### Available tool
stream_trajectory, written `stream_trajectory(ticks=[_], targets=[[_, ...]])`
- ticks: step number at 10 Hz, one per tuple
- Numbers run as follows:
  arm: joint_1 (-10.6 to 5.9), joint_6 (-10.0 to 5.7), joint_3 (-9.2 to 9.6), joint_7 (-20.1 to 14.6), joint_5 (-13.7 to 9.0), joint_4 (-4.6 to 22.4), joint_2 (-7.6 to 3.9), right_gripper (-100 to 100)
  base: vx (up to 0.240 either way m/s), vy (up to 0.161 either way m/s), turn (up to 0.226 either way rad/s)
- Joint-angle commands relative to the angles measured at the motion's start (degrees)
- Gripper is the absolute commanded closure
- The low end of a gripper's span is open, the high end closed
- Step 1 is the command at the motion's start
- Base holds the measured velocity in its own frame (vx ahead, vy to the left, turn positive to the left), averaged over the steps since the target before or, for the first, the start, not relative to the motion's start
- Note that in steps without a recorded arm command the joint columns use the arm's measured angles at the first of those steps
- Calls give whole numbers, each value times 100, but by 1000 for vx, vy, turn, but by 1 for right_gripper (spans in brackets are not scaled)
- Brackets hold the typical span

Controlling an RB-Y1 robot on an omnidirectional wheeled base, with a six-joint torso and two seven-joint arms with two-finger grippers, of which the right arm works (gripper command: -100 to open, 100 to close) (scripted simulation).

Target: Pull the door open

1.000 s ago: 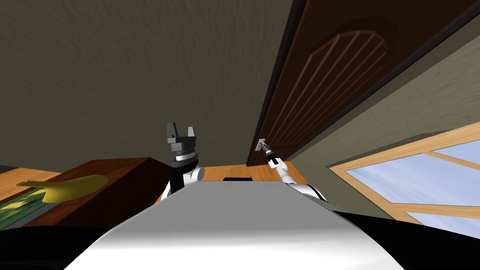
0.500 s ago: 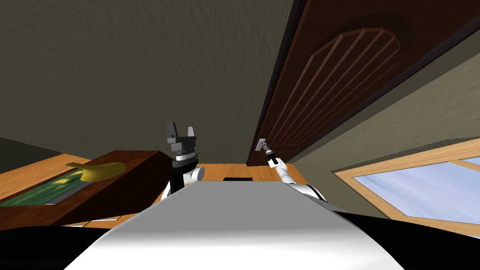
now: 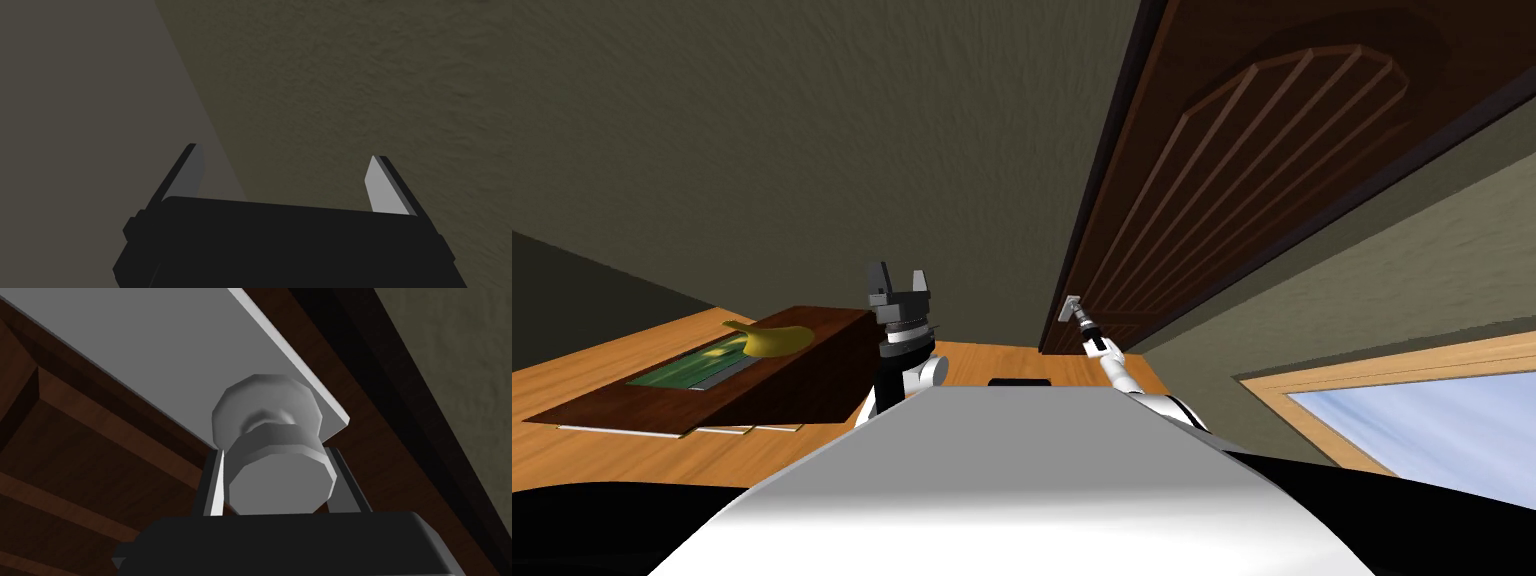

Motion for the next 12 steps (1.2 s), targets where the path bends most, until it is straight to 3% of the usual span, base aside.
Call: stream_trajectory(ticks=[1,6,7,9,10,12], targets=[[-29,37,-41,-183,-107,-32,-63,100,-47,-50,74],[-20,115,-31,-926,-756,-72,-39,100,-66,-57,127],[-20,115,-31,-995,-756,-72,-39,100,-58,-55,66],[-16,156,-25,-1349,-1100,-93,-26,100,-70,-57,123],[47,102,-71,-995,-869,-85,-86,-100,-67,16,3],[110,65,-105,-787,-759,-95,-150,-100,7,95,-47]])
